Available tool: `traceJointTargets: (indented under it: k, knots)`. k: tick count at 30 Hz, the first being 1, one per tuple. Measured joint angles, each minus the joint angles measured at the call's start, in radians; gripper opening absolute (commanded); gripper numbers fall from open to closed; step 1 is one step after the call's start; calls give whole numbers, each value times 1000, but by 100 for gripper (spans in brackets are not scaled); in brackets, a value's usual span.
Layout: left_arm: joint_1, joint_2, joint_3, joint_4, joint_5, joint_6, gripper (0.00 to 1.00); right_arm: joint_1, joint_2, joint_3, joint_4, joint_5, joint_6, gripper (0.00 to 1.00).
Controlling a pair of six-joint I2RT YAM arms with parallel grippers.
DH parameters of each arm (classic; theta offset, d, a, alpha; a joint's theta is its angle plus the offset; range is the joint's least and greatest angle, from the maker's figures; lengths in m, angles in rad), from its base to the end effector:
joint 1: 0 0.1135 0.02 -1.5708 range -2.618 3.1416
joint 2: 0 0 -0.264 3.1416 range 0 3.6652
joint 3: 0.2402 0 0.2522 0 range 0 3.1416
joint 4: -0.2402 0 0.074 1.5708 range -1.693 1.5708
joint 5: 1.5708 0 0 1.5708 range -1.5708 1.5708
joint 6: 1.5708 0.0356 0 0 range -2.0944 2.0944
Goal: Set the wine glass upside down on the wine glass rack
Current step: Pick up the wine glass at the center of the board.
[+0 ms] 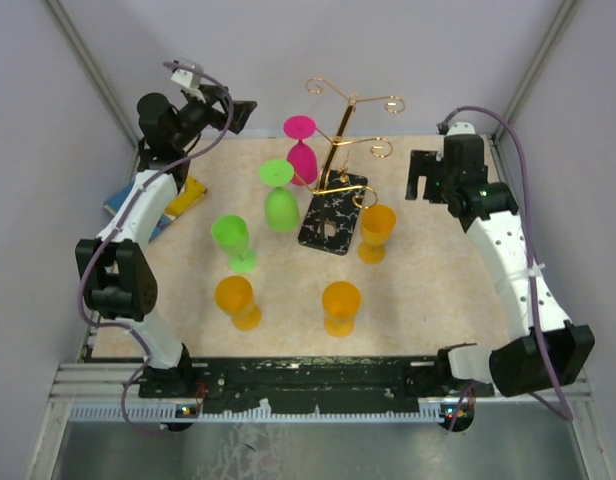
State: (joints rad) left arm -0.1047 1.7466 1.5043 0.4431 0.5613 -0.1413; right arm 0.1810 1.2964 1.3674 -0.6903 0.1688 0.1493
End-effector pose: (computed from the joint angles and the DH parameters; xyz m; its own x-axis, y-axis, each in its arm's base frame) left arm 0.4161 -0.0628 0.3937 0.1109 -0.1315 -0.9851 0.6291 0.7766 -0.0329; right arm 0.2739 0.0440 0.3815 -0.5710 0.0446 -0.8197 0.0425 0.9988 0.0247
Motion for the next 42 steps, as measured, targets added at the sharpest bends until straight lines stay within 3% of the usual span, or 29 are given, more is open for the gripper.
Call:
traceJointTargets:
  k: [8, 15, 21, 30, 37, 42]
  knots:
    - [0, -14, 117, -42, -8, -20, 100, 0, -58, -109, -41, -122, 37, 85]
    - [0, -77, 117, -122, -46, 1, 100, 7, -58, -106, -58, -87, 22, 87]
    - [0, -166, 41, -223, -109, 53, 100, 7, -56, -18, -55, -10, -10, 89]
    - [-1, -337, -210, -411, -131, 70, 100, 10, 41, 205, 42, 55, -35, 92]
    - [-7, -431, -253, -613, -248, 61, 98, 28, 185, 408, 117, 50, -45, 93]
    - [-10, -505, -306, -728, -335, 36, 91, 35, 241, 441, 169, 46, -44, 94]
